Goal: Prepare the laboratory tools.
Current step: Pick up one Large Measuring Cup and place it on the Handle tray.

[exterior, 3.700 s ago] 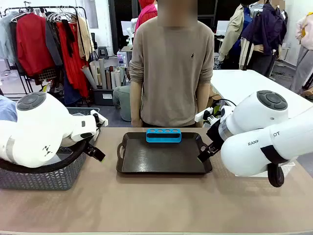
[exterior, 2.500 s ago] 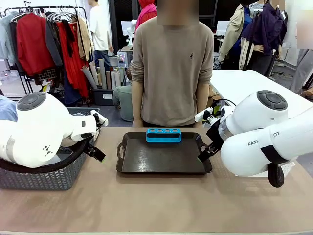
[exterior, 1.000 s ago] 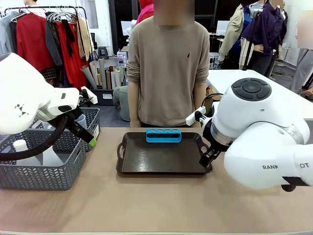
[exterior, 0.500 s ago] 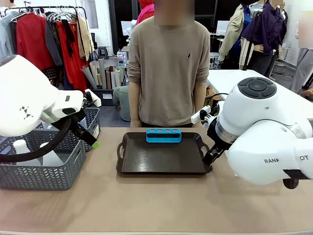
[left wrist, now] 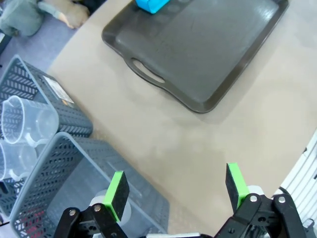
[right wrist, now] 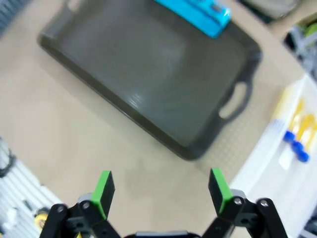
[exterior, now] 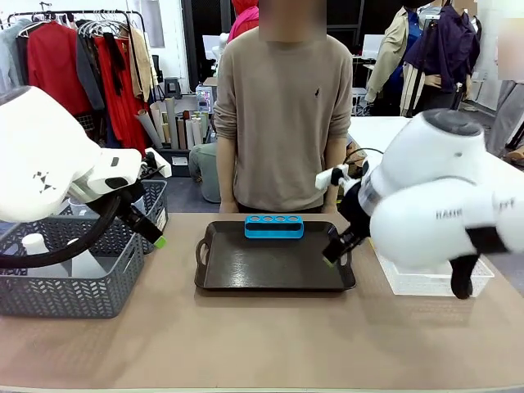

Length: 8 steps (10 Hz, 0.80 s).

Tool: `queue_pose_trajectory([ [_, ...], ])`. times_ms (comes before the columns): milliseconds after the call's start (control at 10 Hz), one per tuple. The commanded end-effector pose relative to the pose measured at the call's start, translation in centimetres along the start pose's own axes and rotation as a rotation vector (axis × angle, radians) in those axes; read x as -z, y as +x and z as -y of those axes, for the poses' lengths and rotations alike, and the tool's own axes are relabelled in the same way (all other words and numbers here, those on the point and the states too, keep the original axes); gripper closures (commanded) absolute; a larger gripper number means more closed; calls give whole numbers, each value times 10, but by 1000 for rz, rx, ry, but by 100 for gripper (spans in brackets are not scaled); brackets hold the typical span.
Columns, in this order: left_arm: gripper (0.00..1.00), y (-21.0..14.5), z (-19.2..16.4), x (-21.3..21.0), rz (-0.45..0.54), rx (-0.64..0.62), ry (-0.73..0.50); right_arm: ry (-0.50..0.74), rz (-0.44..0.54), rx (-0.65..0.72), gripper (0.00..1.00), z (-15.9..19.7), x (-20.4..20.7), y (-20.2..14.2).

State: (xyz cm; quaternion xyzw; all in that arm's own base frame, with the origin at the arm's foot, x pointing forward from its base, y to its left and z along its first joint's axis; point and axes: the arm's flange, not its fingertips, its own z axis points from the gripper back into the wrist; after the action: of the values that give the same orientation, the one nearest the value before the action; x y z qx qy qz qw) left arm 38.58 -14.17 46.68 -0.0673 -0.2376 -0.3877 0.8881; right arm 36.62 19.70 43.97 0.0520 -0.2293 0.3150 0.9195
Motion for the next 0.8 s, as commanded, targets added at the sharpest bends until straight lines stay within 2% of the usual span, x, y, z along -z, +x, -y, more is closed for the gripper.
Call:
queue_pose_trajectory([
  [0,0,2,-6,-19,20,28,-37,115,67,18,0,19,-36,10],
  [200,0,3,-12,-53,59,74,-77,186,130,43,0,33,-78,16],
  [400,0,-1,-36,-91,105,51,-78,253,174,52,0,63,-126,16],
  [700,0,-16,-70,-138,213,23,-34,247,194,63,0,96,-175,10],
])
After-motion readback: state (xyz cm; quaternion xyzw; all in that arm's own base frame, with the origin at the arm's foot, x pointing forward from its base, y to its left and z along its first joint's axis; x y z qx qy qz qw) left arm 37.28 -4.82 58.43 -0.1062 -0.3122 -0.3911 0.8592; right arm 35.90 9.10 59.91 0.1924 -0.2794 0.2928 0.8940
